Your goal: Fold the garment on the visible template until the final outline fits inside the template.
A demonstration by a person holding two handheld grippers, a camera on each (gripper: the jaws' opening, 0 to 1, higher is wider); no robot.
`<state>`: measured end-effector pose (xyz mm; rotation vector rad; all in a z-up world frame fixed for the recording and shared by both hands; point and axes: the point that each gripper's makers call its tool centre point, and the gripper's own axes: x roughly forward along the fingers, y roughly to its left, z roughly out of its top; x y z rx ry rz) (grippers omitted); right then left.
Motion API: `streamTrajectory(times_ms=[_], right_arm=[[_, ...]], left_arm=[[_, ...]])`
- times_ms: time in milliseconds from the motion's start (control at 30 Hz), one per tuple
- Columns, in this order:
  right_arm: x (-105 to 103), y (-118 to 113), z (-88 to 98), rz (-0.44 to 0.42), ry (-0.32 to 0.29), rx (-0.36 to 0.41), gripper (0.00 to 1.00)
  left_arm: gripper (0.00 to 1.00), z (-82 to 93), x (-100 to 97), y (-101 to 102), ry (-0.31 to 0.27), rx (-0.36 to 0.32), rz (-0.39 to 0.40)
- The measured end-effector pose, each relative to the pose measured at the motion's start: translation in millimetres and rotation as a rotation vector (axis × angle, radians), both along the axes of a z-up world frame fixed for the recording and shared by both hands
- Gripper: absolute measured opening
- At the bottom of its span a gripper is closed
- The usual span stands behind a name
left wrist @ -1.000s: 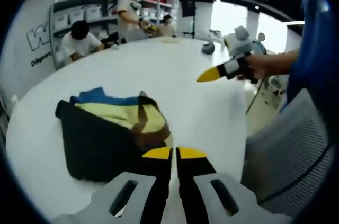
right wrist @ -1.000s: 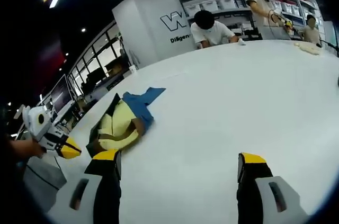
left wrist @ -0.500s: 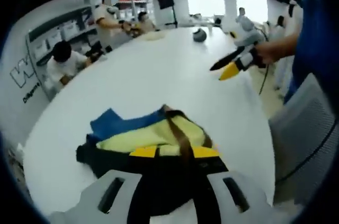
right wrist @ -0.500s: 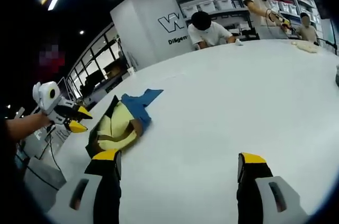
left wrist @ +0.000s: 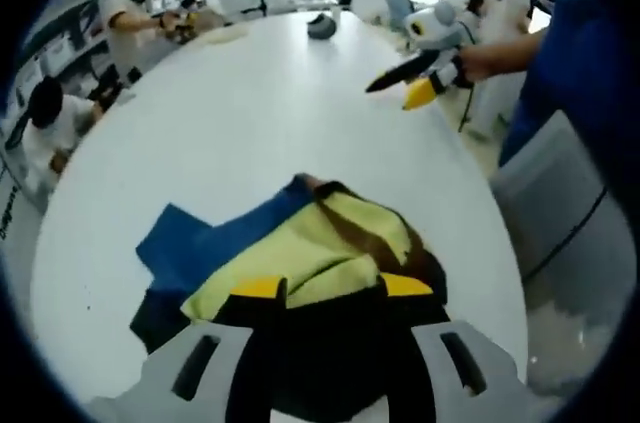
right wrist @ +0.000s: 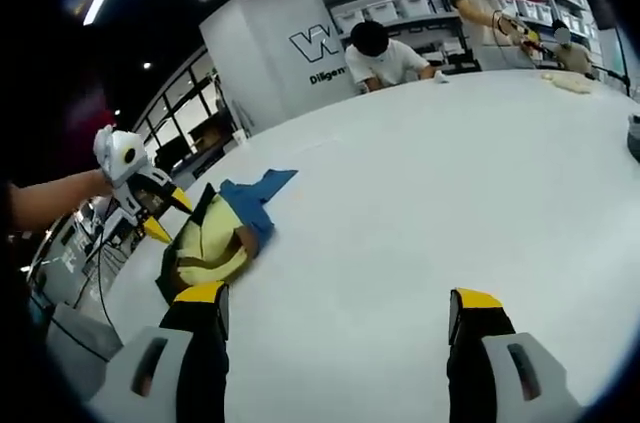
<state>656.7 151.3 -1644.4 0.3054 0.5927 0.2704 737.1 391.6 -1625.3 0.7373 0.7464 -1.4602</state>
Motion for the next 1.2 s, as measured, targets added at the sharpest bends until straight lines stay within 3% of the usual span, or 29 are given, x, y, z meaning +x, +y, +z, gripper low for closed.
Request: streamTrajectory(times_ms=[233,500,567,633,700,833,967,1200], right_arm=[[3,-6,-1.8,-0.015,0.005,0.003,0.91],[6,3,-5.8,-0.003,0.013,0.012,0.91],[9,4,-4.9,0.002,0.013,0.014,0.91],[9,6,-3.9,0.006,0.011,0.014,0.91],[9,6,-3.5,0.009,0.01,0.013,0.91],[9,6,-2.3,0.008,0.01,0.01,0.91],[9,2,-1.1,-0.001,0.009,0.009,0.91],[7,-1,-3.0,-0.014,0.012,0.012,0.91]], left_arm=[[0.23,-9.8,-3.1,14,0.044,0.075,-0.036],[0.19,-18.1,-0.7,29,0.013,0.127,-0.062],[0.26,-18.6,2.2,29,-0.01,0.121,-0.065],[0.38,-12.7,7.2,17,-0.067,0.068,-0.058],[0.46,-10.7,5.7,11,-0.072,0.052,-0.055],[0.52,-17.7,-0.9,3,-0.098,0.082,-0.107],[0.45,-23.7,-3.9,6,-0.074,0.117,-0.103],[0.33,-23.1,-3.1,16,-0.095,0.15,-0.102]])
